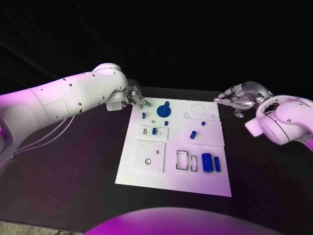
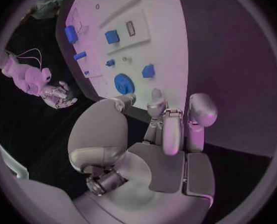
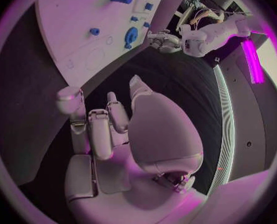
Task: Assemble the parts on the task board
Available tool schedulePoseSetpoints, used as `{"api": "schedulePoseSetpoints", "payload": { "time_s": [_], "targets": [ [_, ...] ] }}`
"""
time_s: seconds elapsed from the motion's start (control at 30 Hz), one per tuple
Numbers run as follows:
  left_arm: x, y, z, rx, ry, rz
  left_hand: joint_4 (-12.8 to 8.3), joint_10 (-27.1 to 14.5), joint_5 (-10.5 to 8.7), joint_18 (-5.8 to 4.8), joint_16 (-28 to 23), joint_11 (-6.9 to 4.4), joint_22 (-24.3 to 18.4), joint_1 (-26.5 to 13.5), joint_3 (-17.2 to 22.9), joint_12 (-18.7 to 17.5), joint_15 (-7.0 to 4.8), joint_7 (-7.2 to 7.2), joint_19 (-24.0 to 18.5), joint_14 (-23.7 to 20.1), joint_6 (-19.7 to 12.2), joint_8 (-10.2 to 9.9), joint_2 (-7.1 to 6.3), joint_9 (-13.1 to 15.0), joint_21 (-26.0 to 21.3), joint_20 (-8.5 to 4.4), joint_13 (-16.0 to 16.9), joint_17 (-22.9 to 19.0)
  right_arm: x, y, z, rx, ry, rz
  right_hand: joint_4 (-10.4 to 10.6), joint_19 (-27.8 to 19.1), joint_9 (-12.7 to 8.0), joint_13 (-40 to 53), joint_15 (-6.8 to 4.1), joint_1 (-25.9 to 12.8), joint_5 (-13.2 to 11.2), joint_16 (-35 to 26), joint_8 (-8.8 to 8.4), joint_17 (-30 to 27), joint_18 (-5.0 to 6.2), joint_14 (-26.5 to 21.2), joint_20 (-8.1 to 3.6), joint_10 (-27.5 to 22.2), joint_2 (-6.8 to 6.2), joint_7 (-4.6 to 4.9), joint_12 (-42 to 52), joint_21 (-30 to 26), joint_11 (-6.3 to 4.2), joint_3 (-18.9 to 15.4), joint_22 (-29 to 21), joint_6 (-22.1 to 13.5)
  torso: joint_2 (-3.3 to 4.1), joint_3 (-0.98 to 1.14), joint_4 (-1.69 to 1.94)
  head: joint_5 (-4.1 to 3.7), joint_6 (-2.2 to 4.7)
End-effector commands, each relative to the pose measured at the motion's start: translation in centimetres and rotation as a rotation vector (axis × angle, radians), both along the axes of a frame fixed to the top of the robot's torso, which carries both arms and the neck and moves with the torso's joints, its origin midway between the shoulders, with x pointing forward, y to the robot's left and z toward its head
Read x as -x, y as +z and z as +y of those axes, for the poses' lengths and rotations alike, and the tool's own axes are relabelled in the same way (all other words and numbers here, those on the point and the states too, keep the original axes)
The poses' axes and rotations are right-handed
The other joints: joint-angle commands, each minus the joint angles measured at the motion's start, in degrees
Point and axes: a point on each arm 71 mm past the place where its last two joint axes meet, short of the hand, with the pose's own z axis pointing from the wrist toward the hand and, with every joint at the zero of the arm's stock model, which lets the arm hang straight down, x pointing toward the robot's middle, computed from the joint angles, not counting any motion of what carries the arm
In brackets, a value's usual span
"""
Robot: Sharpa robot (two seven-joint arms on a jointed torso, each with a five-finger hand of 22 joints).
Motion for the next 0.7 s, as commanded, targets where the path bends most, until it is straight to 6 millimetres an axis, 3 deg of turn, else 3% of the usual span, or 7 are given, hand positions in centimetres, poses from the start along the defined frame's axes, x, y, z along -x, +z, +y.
{"api": "schedulePoseSetpoints", "payload": {
  "time_s": [0.03,0.47,0.7],
  "targets": [
    [0.18,-0.3,-0.28,-0.01,-0.038,0.056,0.0,-0.3,0.32,1.13,-0.3,0.14,0.2,-0.3,-0.4,-0.2,0.37,0.29,-0.1,3.5,0.1,-0.1,-0.24,-0.1,-0.2,0.38,0.1,8.3,-0.02,0.03,0.05,0.001,0.005,-0.007,0.0,-0.2,0.1,0.0,0.21,-0.2,0.1,-0.3,0.35,1.3,0.4,2.2,0.05,-0.4,0.17,0.15,-0.3,-0.3,0.14,-0.2,0.0,-0.4,-0.04,-0.02,-0.07,0.16,0.01],
    [0.63,-0.62,-0.49,-0.01,-0.063,0.111,0.0,-0.4,0.33,1.12,-0.3,0.15,0.2,-0.2,-0.5,-0.2,0.39,0.3,-0.1,3.4,0.2,-0.2,-0.02,-0.2,-0.2,0.42,0.0,8.2,0.09,0.08,0.25,-0.003,0.011,-0.01,0.0,-0.2,0.1,-0.1,0.22,-0.4,0.1,-0.3,0.41,1.3,0.39,2.1,0.06,-0.4,0.34,0.16,-0.3,-0.3,0.15,-0.3,0.0,-0.4,-0.05,0.17,-0.08,0.2,-0.2],
    [0.79,-0.71,-0.57,-0.02,-0.078,0.131,-0.1,-0.4,0.32,1.11,-0.4,0.15,0.3,-0.2,-0.5,-0.2,0.4,0.29,-0.1,3.4,0.3,-0.2,0.11,-0.2,-0.1,0.44,0.0,8.2,0.11,0.09,0.26,-0.004,0.011,-0.011,0.0,-0.2,0.1,-0.1,0.22,-0.4,0.1,-0.3,0.41,1.3,0.39,2.1,0.06,-0.4,0.34,0.16,-0.3,-0.3,0.15,-0.3,0.0,-0.4,-0.09,0.14,-0.08,0.18,-0.29]
  ]
}}
